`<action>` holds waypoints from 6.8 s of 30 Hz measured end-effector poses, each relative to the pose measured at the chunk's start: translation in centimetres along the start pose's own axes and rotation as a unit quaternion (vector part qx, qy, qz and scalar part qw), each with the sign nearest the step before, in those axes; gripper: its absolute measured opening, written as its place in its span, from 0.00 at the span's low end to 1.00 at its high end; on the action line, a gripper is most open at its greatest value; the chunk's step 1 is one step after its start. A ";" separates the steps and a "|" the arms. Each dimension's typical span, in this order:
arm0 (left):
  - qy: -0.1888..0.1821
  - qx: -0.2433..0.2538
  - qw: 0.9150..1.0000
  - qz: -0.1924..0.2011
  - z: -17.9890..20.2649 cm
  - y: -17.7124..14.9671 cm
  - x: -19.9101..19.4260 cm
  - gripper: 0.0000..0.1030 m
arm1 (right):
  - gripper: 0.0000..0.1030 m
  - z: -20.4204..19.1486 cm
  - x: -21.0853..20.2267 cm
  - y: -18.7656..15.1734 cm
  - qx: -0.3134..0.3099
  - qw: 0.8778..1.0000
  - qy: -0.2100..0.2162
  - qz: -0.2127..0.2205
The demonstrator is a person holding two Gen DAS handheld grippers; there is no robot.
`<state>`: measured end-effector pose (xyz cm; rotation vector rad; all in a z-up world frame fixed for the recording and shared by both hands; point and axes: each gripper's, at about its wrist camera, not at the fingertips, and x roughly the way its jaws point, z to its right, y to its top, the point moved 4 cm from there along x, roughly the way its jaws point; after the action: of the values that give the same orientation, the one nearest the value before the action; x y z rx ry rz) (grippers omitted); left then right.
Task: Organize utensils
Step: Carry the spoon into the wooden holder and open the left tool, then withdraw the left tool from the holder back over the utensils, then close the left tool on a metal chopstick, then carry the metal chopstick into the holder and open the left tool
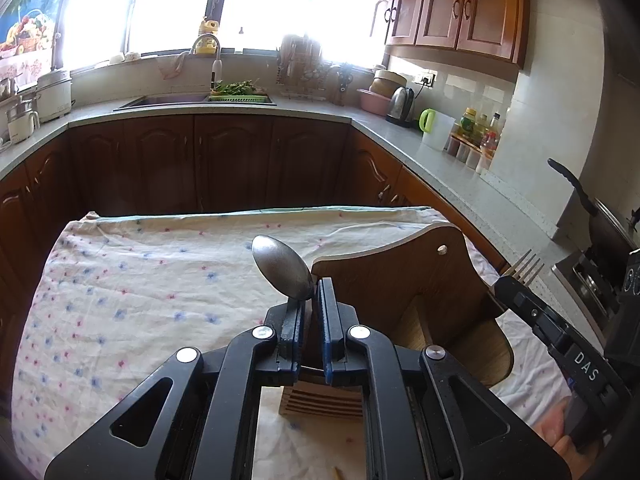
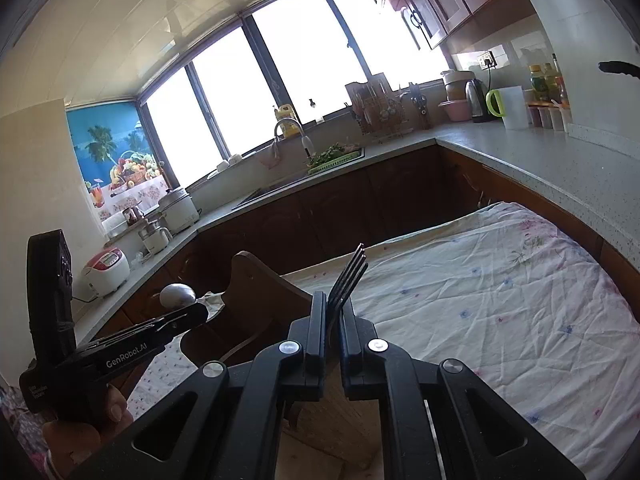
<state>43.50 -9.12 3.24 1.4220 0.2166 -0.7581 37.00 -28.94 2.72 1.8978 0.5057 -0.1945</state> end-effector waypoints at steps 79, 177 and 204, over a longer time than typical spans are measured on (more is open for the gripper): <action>0.029 -0.119 0.983 -0.137 -2.6 -17.9 -9.4 0.80 | 0.62 3.0 -11.5 -12.9 0.027 0.988 -0.064 -0.141; -0.025 -0.065 0.986 0.150 -0.9 7.6 -16.1 0.04 | 0.05 -4.7 -11.8 12.2 -0.020 0.994 -0.013 0.106; 0.018 -0.068 0.993 0.090 -1.6 1.8 -5.1 0.05 | 0.06 -0.2 -2.8 4.9 -0.005 0.998 -0.051 0.025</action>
<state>41.18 -5.92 7.30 1.3072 0.1608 -0.5594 36.54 -30.93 7.98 1.8776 0.3880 -0.2540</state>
